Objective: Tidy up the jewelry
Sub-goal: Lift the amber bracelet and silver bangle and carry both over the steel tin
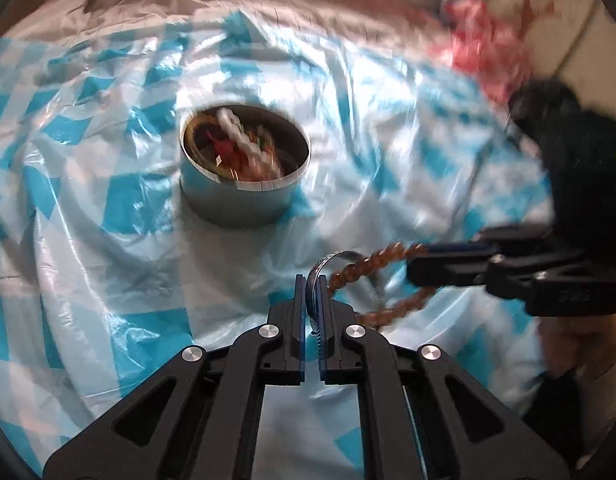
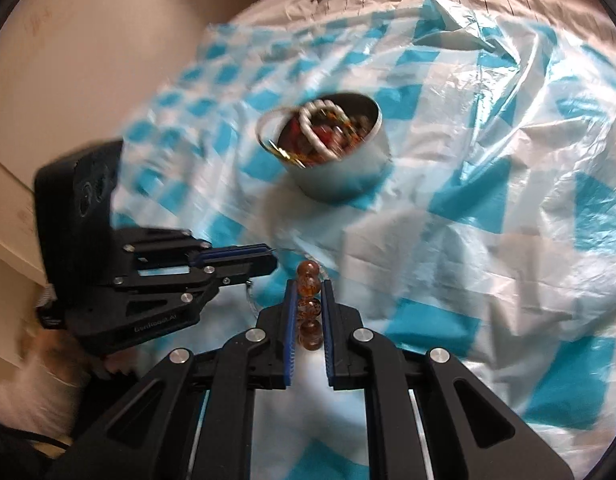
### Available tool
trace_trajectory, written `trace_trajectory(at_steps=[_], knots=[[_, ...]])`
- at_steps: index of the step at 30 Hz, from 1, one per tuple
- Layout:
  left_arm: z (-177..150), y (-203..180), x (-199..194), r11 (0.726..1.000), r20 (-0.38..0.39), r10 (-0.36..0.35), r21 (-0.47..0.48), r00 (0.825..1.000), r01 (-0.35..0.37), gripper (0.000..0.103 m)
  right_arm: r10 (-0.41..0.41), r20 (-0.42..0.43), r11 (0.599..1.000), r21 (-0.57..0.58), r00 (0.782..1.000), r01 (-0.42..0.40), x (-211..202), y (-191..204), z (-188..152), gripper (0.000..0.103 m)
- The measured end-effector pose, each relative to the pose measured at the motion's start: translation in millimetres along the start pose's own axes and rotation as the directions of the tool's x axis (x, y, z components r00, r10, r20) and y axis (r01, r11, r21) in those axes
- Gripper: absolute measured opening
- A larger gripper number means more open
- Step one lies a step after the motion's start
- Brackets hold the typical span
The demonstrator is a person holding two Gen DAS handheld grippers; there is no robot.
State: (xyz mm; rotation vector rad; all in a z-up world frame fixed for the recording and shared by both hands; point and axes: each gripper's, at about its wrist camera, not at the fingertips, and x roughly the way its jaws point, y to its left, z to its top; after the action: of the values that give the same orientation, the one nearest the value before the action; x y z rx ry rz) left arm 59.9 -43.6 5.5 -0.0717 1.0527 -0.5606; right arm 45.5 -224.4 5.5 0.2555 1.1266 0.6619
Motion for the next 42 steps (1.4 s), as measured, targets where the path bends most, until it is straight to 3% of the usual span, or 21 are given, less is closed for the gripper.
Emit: trace_trajectory(at_steps=[5, 11, 15, 17, 29, 42], knots=[[7.5, 12.6, -23.4, 0.994, 0.082, -0.075, -0.077, 0.994, 0.081, 0.004, 0.14, 0.108, 0.985, 0.089, 0.984, -0.15, -17.2, -3.6, 10.2, 0.012], [16.4, 20.8, -46.0, 0.991, 0.18, -0.048, -0.113, 0.983, 0.069, 0.004, 0.239, 0.242, 0.957, 0.106, 0.94, -0.27, -36.7, 2.1, 23.4, 0.012], [22.0, 31.7, -47.3, 0.989, 0.183, 0.028, -0.146, 0.983, -0.001, 0.004, 0.316, 0.336, 0.926, 0.094, 0.887, -0.366, -51.0, 5.8, 31.3, 0.012], [23.1, 36.4, -48.0, 0.987, 0.188, 0.03, -0.162, 0.982, 0.001, 0.004, 0.343, 0.368, 0.914, 0.083, 0.864, -0.398, -55.7, 7.3, 34.2, 0.012], [27.6, 48.7, -66.6, 0.976, 0.274, 0.037, -0.215, 0.961, 0.024, 0.004, 0.343, 0.402, 0.906, 0.096, 0.849, -0.412, -48.4, 11.1, 44.6, 0.012], [38.7, 53.5, -58.1, 0.967, 0.285, 0.029, -0.25, 0.958, 0.046, 0.004, 0.323, 0.412, 0.912, 0.104, 0.852, -0.396, -35.9, 12.9, 57.4, 0.012]])
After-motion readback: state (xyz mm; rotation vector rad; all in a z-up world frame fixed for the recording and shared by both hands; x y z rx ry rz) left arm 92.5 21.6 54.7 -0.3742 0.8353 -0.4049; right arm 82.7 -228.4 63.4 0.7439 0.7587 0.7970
